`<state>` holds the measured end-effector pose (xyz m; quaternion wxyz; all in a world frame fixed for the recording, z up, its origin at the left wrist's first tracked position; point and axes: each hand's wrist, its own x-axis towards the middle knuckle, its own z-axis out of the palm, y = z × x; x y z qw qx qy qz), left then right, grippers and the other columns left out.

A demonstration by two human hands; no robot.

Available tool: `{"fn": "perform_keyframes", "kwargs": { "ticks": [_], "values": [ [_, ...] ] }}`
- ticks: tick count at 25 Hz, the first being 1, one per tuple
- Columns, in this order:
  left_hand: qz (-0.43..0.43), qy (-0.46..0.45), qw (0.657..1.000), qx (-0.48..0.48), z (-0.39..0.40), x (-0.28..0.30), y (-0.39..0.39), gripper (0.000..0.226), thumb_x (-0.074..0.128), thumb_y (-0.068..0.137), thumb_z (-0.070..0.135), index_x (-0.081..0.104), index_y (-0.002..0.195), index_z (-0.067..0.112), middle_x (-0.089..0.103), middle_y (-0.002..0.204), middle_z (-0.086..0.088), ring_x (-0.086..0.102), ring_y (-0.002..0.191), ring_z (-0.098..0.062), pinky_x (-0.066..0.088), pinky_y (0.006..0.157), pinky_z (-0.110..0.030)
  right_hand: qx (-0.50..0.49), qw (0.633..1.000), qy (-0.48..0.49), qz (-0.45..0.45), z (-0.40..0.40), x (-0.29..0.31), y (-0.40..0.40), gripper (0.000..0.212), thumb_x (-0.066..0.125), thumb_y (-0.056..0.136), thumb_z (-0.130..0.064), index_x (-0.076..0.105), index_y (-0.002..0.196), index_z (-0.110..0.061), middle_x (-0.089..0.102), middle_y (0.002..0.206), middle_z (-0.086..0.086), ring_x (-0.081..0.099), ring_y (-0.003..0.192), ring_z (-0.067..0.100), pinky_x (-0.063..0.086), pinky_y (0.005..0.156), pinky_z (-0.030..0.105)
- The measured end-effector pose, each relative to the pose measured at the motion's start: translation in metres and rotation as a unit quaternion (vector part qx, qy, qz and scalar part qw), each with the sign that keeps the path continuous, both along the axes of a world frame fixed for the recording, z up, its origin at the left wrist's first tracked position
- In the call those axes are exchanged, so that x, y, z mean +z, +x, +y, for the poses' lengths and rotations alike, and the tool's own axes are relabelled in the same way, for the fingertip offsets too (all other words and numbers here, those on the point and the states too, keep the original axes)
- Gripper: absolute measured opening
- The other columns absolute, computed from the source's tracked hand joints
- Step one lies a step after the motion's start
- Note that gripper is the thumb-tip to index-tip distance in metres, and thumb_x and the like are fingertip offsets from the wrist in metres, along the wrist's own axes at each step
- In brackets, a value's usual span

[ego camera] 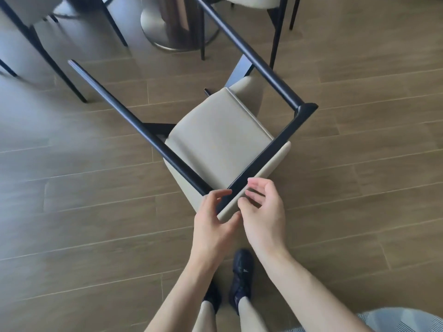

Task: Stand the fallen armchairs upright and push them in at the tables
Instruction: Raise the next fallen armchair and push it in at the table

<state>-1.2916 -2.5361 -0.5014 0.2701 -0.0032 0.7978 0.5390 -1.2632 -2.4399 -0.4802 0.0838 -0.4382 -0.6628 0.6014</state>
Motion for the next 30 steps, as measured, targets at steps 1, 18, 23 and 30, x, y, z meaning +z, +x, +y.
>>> {"fn": "perform_keyframes", "kwargs": {
  "ticks": [1, 18, 23, 30],
  "values": [
    [0.006, -0.010, 1.000, -0.017, 0.005, -0.012, -0.002, 0.046, 0.073, 0.078, 0.032, 0.060, 0.122, 0.032, 0.066, 0.121, 0.014, 0.057, 0.121, -0.002, 0.050, 0.102, -0.039, 0.015, 1.000, 0.020, -0.010, 0.004, -0.010, -0.003, 0.045, 0.053, 0.084, 0.008, 0.059, 0.118, -0.022, 0.062, 0.121, -0.009, 0.060, 0.115, 0.004, 0.050, 0.095, 0.024],
    [0.207, -0.328, 0.897, -0.212, 0.069, -0.118, -0.036, 0.069, 0.073, 0.081, 0.040, 0.042, 0.139, 0.016, 0.048, 0.129, 0.000, 0.046, 0.113, -0.027, 0.043, 0.087, -0.039, 0.565, 0.570, 0.576, -0.155, 0.105, -0.112, -0.058, 0.063, 0.066, 0.082, -0.002, 0.039, 0.137, -0.016, 0.039, 0.145, 0.006, 0.030, 0.143, 0.023, 0.001, 0.122, 0.057],
    [0.263, -0.368, 0.870, -0.197, 0.079, -0.121, -0.035, 0.080, 0.091, 0.064, 0.038, 0.056, 0.131, 0.013, 0.058, 0.117, -0.007, 0.056, 0.096, -0.032, 0.050, 0.068, -0.044, 0.574, 0.530, 0.621, -0.065, 0.133, -0.125, -0.061, 0.058, 0.055, 0.076, 0.005, 0.050, 0.131, -0.011, 0.053, 0.131, 0.012, 0.051, 0.127, 0.028, 0.019, 0.122, 0.051],
    [0.310, -0.381, 0.842, -0.223, 0.074, -0.123, -0.039, 0.091, 0.097, 0.051, 0.033, 0.062, 0.133, 0.014, 0.061, 0.099, -0.007, 0.058, 0.075, -0.028, 0.046, 0.046, -0.034, 0.543, 0.523, 0.651, -0.091, 0.178, -0.127, -0.072, 0.065, 0.066, 0.066, 0.010, 0.054, 0.128, -0.007, 0.057, 0.131, 0.016, 0.053, 0.126, 0.033, 0.020, 0.114, 0.070]
  ]
}}
